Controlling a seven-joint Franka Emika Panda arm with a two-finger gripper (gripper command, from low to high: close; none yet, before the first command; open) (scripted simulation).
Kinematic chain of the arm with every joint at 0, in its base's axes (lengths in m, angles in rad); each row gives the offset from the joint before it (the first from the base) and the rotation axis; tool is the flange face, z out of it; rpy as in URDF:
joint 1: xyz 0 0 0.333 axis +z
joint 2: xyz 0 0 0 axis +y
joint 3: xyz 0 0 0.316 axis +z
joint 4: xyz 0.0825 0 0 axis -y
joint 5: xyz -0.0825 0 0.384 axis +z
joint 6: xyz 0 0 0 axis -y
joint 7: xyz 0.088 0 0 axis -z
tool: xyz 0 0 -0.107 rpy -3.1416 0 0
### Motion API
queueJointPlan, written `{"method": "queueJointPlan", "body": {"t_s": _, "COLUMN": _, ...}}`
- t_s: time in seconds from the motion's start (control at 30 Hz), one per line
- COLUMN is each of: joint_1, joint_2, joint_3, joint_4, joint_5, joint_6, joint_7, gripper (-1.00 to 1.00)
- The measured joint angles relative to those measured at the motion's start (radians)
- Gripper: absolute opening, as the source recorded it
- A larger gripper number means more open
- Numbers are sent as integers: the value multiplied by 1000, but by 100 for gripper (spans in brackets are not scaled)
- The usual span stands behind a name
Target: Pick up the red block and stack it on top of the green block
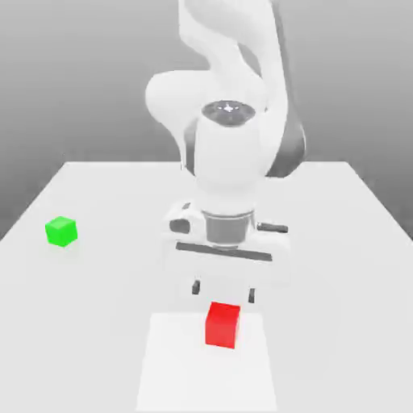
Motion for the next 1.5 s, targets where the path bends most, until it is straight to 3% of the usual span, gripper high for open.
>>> {"method": "queueJointPlan", "body": {"t_s": 0.1, "joint_1": 27, "joint_2": 109, "joint_3": -40, "joint_4": 13, "joint_5": -53, "joint_6": 92, "joint_7": 39, "gripper": 0}}
{"method": "queueJointPlan", "body": {"t_s": 0.13, "joint_1": 42, "joint_2": 141, "joint_3": -57, "joint_4": 18, "joint_5": -65, "joint_6": 120, "joint_7": 47, "gripper": -100}}
{"method": "queueJointPlan", "body": {"t_s": 0.37, "joint_1": 45, "joint_2": 148, "joint_3": -61, "joint_4": 19, "joint_5": -69, "joint_6": 126, "joint_7": 51, "gripper": -100}}
{"method": "queueJointPlan", "body": {"t_s": 0.6, "joint_1": 30, "joint_2": -77, "joint_3": -20, "joint_4": -14, "joint_5": 31, "joint_6": -65, "joint_7": -22, "gripper": -100}}
{"method": "queueJointPlan", "body": {"t_s": 1.37, "joint_1": -875, "joint_2": -291, "joint_3": -671, "joint_4": -35, "joint_5": -250, "joint_6": -238, "joint_7": 111, "gripper": -100}}
{"method": "queueJointPlan", "body": {"t_s": 1.5, "joint_1": -909, "joint_2": -284, "joint_3": -716, "joint_4": -36, "joint_5": -234, "joint_6": -224, "joint_7": 97, "gripper": -100}}
